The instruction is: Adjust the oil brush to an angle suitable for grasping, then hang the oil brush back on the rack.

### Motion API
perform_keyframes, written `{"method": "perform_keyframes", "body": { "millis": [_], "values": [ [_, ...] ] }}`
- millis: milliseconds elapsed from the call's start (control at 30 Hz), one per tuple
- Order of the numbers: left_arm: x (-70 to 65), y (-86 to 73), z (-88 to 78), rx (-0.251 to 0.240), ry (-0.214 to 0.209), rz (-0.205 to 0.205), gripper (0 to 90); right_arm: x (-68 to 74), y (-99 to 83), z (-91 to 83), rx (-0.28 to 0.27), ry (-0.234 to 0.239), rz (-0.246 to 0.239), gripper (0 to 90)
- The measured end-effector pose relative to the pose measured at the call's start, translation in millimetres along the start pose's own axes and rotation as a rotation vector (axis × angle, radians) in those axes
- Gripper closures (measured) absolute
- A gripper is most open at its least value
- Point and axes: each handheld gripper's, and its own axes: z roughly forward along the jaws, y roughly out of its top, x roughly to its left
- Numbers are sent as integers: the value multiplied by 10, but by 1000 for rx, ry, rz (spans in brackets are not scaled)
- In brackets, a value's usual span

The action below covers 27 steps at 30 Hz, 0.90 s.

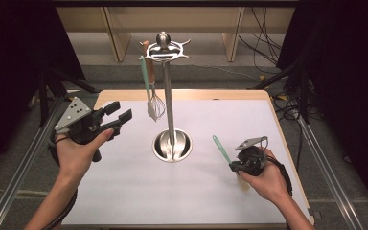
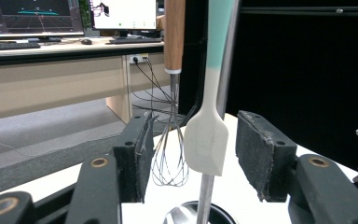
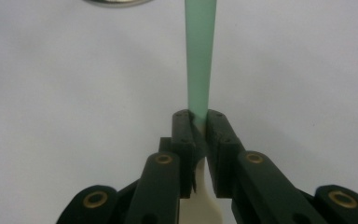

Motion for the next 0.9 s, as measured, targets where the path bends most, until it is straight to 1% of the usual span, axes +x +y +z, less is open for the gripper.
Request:
{"method": "perform_keyframes", "body": {
  "millis": [33, 67, 233, 267, 300, 333, 367, 400, 433, 500, 533, 567, 600, 633, 667, 700, 733, 800, 833, 867, 900],
  "values": [
    [0, -5, -7, 7, 13, -15, 459, -9, -9, -16, -19, 5, -3, 835],
    [3, -9, -4, 9, 14, -22, 459, -2, -18, -22, -40, 6, 16, 835],
    [14, -8, 31, 8, 11, -24, 459, 15, -48, -80, -99, 8, 34, 835],
    [14, -6, 35, 8, 13, -24, 458, 12, -47, -94, -124, 4, 27, 835],
    [14, -4, 37, 7, 13, -25, 458, 6, -45, -109, -134, 3, 19, 835],
    [14, -2, 39, 6, 11, -24, 458, 4, -48, -98, -175, -5, 11, 835],
    [13, -1, 39, 6, 11, -22, 458, 11, -37, -146, -148, -2, 28, 835],
    [13, -1, 39, 6, 11, -22, 458, 13, -35, -149, -177, -9, 32, 835],
    [15, 0, 40, 6, 11, -22, 458, -2, -24, -170, -174, -6, 19, 835],
    [16, 0, 39, 5, 12, -22, 459, -5, -19, -199, -169, -11, 24, 835],
    [15, -2, 39, 5, 12, -23, 458, -4, -14, -211, -176, -8, 32, 835],
    [12, -5, 39, 5, 11, -26, 459, -14, -12, -212, -189, -10, 19, 835],
    [8, -6, 38, 6, 11, -25, 458, 2, -20, -217, -194, -11, 34, 835],
    [2, -6, 35, 8, 9, -23, 458, 12, -19, -251, -184, -11, 54, 835],
    [-1, -4, 33, 8, 7, -21, 458, -12, -22, -252, -206, -16, 26, 835],
    [-8, -1, 30, 9, 6, -22, 458, -16, -30, -251, -223, -18, 20, 835],
    [-15, 2, 30, 6, 5, -23, 458, 2, -38, -280, -210, -26, 45, 835],
    [-30, 10, 20, 5, -3, -26, 458, 16, -42, -311, -205, -23, 59, 835],
    [-30, 9, 19, 4, -4, -27, 458, -15, -46, -296, -230, -31, 12, 835],
    [-29, 5, 19, 6, -3, -27, 458, -5, -41, -308, -225, -20, 29, 835],
    [-30, 1, 18, 7, -2, -25, 458, 21, -41, -327, -212, -25, 67, 835]
  ]
}}
